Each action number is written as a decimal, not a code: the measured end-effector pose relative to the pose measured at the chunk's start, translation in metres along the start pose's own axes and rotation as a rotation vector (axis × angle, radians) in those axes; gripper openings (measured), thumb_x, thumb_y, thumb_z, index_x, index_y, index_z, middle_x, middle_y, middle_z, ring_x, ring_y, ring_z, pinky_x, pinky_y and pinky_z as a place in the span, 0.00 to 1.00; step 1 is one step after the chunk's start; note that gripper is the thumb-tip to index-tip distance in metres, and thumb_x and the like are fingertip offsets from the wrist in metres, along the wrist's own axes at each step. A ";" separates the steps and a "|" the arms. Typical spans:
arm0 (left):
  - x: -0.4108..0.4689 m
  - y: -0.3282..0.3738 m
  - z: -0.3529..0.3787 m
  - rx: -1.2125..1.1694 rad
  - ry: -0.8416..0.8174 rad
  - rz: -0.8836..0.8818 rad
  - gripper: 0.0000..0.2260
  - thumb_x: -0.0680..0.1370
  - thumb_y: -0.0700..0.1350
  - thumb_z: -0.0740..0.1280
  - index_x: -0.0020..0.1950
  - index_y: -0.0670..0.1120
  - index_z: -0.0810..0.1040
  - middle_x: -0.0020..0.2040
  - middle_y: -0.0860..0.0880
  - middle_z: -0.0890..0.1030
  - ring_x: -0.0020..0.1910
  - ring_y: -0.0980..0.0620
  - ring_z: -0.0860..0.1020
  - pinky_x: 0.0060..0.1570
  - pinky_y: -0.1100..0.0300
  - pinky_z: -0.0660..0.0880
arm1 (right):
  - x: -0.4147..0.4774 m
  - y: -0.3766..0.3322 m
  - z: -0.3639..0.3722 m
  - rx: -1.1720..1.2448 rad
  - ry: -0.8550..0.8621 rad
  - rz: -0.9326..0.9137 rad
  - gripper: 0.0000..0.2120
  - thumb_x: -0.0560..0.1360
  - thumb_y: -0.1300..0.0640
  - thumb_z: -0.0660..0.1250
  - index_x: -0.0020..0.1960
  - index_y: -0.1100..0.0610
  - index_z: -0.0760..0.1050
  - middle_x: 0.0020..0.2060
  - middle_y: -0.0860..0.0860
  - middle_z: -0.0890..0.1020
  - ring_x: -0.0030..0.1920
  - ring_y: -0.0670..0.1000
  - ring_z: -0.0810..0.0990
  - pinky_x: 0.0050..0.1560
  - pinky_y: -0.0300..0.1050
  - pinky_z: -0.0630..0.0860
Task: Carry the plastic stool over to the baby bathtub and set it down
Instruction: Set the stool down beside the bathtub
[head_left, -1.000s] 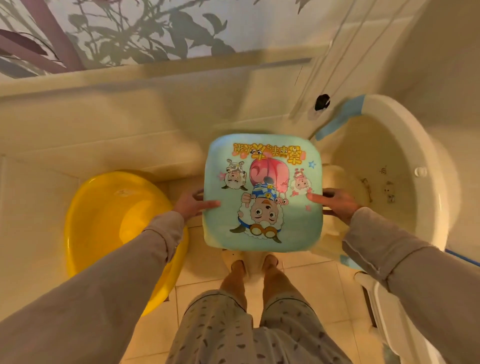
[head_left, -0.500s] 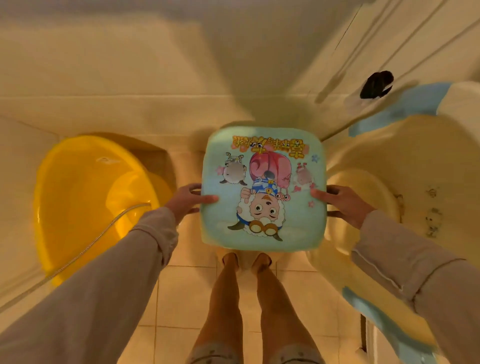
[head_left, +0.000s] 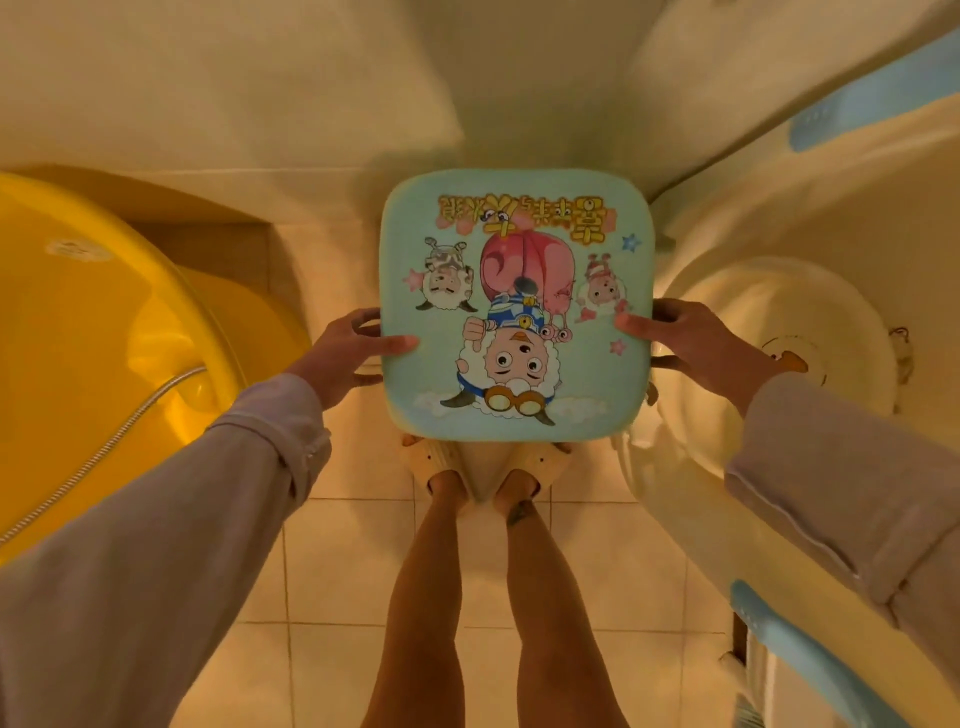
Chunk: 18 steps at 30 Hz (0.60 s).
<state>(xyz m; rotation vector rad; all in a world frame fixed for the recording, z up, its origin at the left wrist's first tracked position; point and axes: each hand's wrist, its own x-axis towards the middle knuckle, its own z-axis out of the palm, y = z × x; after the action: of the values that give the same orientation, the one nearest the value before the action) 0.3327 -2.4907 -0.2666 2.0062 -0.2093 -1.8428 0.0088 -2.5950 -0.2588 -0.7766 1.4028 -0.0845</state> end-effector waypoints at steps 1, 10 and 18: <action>0.001 -0.003 0.001 -0.022 -0.007 -0.007 0.23 0.69 0.38 0.72 0.61 0.49 0.71 0.53 0.49 0.80 0.57 0.46 0.76 0.56 0.45 0.74 | 0.002 0.002 0.001 0.002 -0.004 -0.001 0.07 0.69 0.57 0.70 0.46 0.52 0.76 0.44 0.47 0.82 0.44 0.46 0.81 0.40 0.41 0.77; 0.009 -0.008 0.004 -0.097 -0.035 0.000 0.24 0.70 0.37 0.70 0.64 0.48 0.70 0.52 0.51 0.80 0.52 0.51 0.78 0.41 0.53 0.77 | 0.010 0.009 -0.006 0.027 0.003 -0.006 0.21 0.68 0.57 0.72 0.59 0.59 0.73 0.48 0.50 0.81 0.47 0.49 0.81 0.44 0.44 0.78; 0.013 0.007 0.036 -0.102 -0.089 -0.003 0.21 0.69 0.37 0.71 0.59 0.50 0.71 0.50 0.51 0.81 0.50 0.52 0.79 0.41 0.51 0.78 | 0.007 0.001 -0.043 -0.018 -0.023 0.021 0.19 0.69 0.58 0.70 0.59 0.58 0.73 0.47 0.48 0.81 0.48 0.49 0.80 0.43 0.45 0.77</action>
<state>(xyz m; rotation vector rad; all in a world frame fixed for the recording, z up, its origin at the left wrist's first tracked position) 0.3005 -2.5090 -0.2774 1.8599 -0.1351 -1.9067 -0.0292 -2.6165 -0.2639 -0.7758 1.3916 -0.0464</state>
